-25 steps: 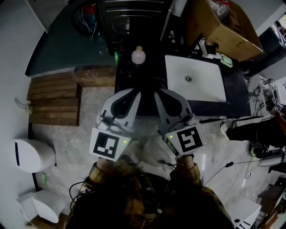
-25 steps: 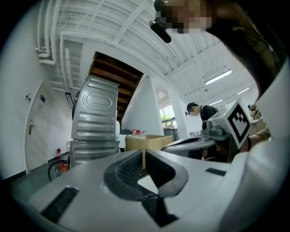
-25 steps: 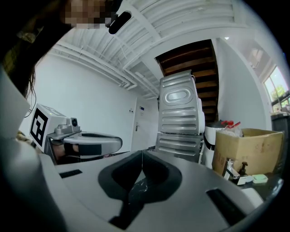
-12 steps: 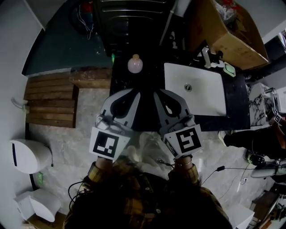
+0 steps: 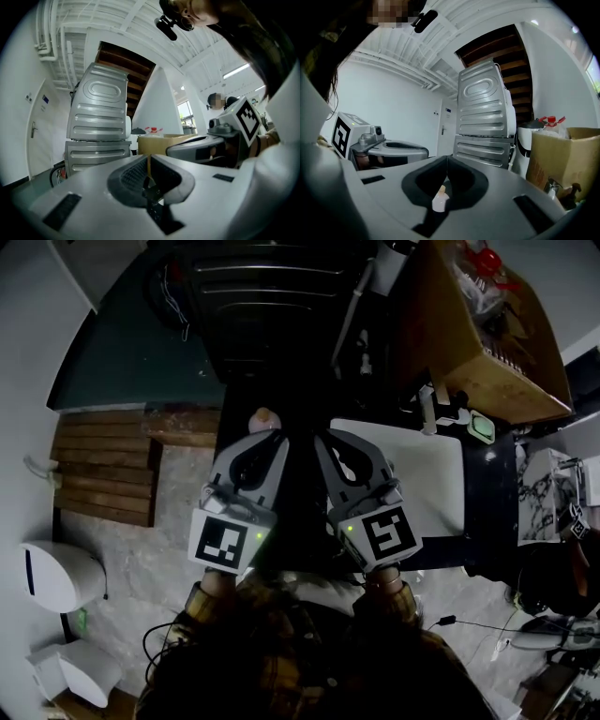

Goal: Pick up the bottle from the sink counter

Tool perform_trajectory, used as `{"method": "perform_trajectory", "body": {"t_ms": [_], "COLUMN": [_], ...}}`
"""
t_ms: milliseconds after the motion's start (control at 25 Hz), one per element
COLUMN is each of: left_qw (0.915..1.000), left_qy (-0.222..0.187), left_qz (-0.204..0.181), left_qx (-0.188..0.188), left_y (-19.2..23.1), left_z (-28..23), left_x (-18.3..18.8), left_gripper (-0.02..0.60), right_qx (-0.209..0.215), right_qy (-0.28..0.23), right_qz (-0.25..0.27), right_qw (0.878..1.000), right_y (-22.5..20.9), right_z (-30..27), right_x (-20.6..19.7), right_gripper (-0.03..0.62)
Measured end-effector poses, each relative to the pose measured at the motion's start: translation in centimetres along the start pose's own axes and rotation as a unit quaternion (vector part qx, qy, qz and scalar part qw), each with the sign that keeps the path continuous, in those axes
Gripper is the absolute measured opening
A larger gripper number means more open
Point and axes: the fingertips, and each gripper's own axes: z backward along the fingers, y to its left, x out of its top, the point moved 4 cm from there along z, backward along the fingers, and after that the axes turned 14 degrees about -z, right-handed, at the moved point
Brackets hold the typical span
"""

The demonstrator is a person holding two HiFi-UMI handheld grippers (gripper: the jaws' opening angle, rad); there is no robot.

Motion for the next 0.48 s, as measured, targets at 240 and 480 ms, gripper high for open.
{"method": "perform_trajectory", "body": {"t_ms": [240,480], "left_qw": [0.9999,0.9994], "left_qy": [0.005,0.023], "left_qz": [0.003,0.003], "left_qx": [0.015,0.025], "left_y": [0.6,0.9], "left_z": [-3.0,-4.2], "left_x": [-0.3,-1.2], "left_gripper": [0.034,0.034], "right_qx": [0.019,0.04], "right_qy": [0.004,0.01], "right_qz": [-0.01,-0.029], "right_qw": [1.0,0.999], "right_y": [-2.6,-3.7], "right_z": [-1.5,-2.8], "right_x": [0.1,-0.6], "right_gripper": [0.017,0.017]}}
